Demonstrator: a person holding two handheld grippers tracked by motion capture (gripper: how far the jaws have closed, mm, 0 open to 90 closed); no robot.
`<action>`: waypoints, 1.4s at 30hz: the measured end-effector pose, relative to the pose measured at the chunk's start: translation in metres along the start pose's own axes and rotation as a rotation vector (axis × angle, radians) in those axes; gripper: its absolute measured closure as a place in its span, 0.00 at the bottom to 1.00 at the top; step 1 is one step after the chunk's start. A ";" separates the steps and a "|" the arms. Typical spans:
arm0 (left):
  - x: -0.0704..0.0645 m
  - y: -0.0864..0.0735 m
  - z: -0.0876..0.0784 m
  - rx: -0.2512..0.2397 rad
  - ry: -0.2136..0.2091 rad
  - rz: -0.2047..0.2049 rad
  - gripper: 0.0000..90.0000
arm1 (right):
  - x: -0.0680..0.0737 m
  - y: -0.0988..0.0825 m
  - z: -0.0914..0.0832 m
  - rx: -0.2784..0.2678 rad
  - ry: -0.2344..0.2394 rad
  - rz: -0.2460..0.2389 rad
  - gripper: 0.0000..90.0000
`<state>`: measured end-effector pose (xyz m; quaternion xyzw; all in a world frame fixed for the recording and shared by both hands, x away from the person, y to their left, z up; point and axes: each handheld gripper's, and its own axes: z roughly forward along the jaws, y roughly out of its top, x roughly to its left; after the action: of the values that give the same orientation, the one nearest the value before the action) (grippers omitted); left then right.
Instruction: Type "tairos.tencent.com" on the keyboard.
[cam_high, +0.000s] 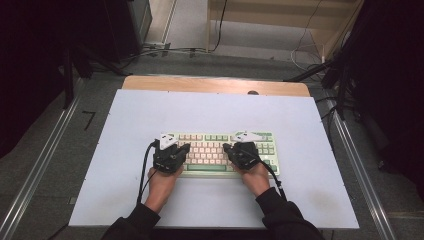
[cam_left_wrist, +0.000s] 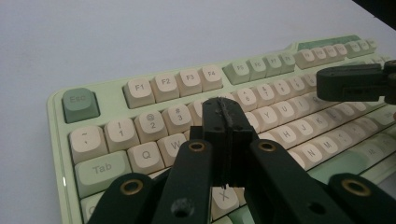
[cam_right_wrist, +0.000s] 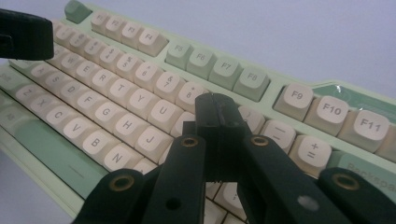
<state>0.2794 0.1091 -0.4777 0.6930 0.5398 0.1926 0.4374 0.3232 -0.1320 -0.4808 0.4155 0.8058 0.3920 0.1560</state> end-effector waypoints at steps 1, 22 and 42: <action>0.000 0.000 0.000 0.000 0.000 -0.001 1.00 | -0.001 0.001 -0.001 -0.005 -0.001 0.001 0.97; 0.003 -0.007 0.000 0.019 0.019 0.002 1.00 | -0.003 0.003 -0.010 -0.029 0.002 0.009 0.97; 0.006 -0.013 0.005 0.055 0.030 0.008 1.00 | -0.003 0.003 -0.011 -0.031 0.003 0.011 0.97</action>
<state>0.2776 0.1127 -0.4926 0.7039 0.5487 0.1900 0.4091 0.3208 -0.1391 -0.4715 0.4169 0.7975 0.4061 0.1592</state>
